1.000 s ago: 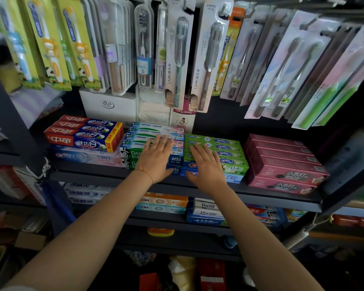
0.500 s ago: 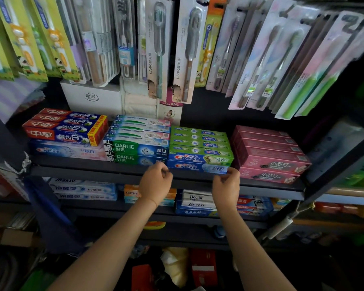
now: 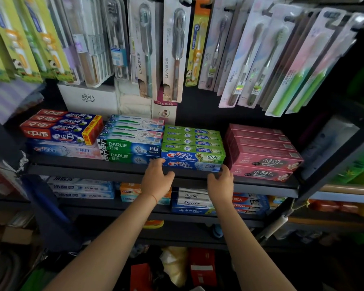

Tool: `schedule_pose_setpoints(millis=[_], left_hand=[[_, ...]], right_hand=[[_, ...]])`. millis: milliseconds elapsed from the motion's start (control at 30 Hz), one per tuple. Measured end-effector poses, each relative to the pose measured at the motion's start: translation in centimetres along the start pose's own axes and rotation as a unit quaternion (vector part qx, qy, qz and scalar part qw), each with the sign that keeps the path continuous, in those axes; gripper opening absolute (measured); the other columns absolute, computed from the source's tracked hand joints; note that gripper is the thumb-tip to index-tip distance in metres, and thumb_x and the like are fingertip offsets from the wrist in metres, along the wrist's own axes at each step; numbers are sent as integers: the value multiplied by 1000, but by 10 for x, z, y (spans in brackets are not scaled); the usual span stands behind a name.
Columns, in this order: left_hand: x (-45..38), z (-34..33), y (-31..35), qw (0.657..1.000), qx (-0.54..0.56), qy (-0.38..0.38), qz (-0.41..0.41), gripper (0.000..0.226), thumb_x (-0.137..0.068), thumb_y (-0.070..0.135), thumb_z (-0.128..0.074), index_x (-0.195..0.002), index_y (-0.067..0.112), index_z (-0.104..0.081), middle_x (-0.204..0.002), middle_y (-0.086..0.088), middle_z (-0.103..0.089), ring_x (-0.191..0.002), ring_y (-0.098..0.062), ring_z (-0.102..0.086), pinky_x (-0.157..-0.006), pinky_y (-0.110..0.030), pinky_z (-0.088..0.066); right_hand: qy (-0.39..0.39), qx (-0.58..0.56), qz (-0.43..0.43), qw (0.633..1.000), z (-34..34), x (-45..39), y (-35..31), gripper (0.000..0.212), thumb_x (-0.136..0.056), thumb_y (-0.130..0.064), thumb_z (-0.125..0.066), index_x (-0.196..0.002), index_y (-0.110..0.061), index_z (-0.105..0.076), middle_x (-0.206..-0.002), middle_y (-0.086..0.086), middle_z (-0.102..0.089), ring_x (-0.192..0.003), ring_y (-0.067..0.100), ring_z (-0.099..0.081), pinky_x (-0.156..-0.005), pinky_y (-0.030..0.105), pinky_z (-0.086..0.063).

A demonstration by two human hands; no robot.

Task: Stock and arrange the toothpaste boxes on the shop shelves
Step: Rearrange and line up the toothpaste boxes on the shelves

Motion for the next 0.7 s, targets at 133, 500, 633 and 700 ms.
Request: schedule_pose_setpoints(millis=[133, 500, 633, 700], left_hand=[[2, -4, 3, 1000, 15, -5, -2, 48, -92, 25, -57, -138, 21, -45, -136, 2, -46, -105, -22, -61, -88, -39, -50], [3, -8, -1, 999, 22, 14, 21, 50, -92, 24, -58, -140, 20, -45, -137, 2, -48, -85, -7, -60, -85, -34, -49], [4, -7, -1, 1000, 20, 16, 17, 51, -92, 24, -58, -141, 21, -45, -137, 1, -48, -84, -8, -60, -81, -32, -46], [5, -7, 0, 1000, 17, 16, 16, 52, -92, 24, -58, -142, 20, -45, -137, 1, -48, -82, -7, -59, -81, -31, -46]], right_hand=[[23, -20, 13, 999, 3, -1, 2, 55, -96, -13, -52, -149, -9, -37, -143, 7, -42, -105, 14, -49, -83, 28, -39], [18, -84, -13, 996, 3, -7, 2, 52, -95, -11, -50, -147, -12, -42, -139, 2, -49, -112, 13, -53, -94, 33, -48], [13, -78, -4, 997, 3, -6, 1, 53, -95, -10, -49, -147, -11, -41, -139, 3, -49, -118, 16, -52, -88, 27, -41], [14, -75, -4, 997, 3, -4, 0, 53, -96, -9, -48, -148, -10, -40, -142, 2, -46, -120, 16, -51, -88, 25, -38]])
Point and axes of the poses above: each hand's wrist, its own x-axis away from the middle knuckle, its own z-axis out of the back of the hand, y = z × x, the point moved 1 cm from there along -x, towards the middle knuckle
